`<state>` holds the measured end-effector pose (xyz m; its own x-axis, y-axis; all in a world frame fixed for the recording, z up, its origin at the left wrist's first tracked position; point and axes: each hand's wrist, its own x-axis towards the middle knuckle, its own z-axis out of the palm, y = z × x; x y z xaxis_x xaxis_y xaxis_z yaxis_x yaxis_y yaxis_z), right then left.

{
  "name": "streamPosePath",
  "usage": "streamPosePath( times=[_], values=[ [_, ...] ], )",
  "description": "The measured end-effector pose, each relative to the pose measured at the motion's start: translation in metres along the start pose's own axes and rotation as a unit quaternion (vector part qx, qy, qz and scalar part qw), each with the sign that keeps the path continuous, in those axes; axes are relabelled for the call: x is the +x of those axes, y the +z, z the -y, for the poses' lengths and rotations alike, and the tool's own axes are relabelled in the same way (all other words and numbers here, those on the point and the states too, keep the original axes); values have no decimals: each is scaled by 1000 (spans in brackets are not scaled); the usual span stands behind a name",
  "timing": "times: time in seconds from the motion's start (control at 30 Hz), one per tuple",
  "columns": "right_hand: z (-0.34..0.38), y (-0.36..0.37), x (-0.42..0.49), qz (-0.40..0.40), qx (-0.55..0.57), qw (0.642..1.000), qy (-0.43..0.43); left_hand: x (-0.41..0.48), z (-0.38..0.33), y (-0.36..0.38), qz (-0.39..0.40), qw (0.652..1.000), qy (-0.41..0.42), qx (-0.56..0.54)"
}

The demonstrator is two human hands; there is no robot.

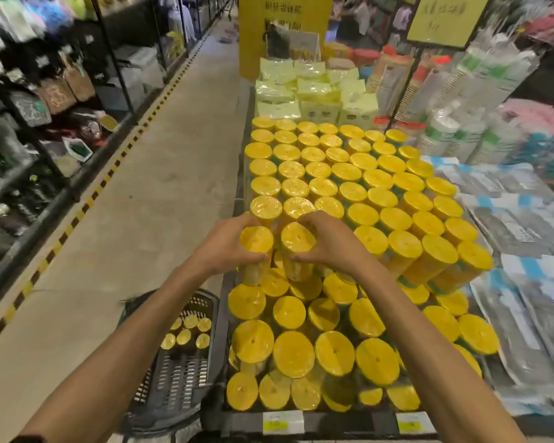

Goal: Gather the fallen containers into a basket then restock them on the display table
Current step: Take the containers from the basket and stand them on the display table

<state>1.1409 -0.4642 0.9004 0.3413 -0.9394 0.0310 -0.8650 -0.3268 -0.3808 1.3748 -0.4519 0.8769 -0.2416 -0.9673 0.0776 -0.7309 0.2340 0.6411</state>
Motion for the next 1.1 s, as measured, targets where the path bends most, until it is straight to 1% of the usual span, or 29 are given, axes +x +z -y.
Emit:
streamPosePath(
  times=[0.2, 0.3, 0.47, 0.73, 0.93, 1.03, 1.1],
  values=[
    [-14, 5, 14, 2, 8, 1000, -8, 15, -1, 15, -8, 999, -14, 45],
    [-20, 7, 16, -7, 20, 1000, -2, 20, -3, 20, -18, 999, -18, 43],
    [-28, 12, 14, -22, 10, 1000, 0, 24, -6, 26, -51, 998, -15, 31],
    [-28, 15, 15, -23, -57, 998, -8, 20, -2, 33, -62, 997, 8, 37],
    [-28, 15, 16, -34, -93, 995, -16, 17, -5, 33, -68, 995, 19, 66],
    [-25, 14, 17, -24, -107, 994, -7, 13, -5, 34, -80, 994, 27, 68],
    [-22, 12, 16, -16, -115, 993, 0, 13, -6, 34, -75, 995, 31, 64]
  ],
)
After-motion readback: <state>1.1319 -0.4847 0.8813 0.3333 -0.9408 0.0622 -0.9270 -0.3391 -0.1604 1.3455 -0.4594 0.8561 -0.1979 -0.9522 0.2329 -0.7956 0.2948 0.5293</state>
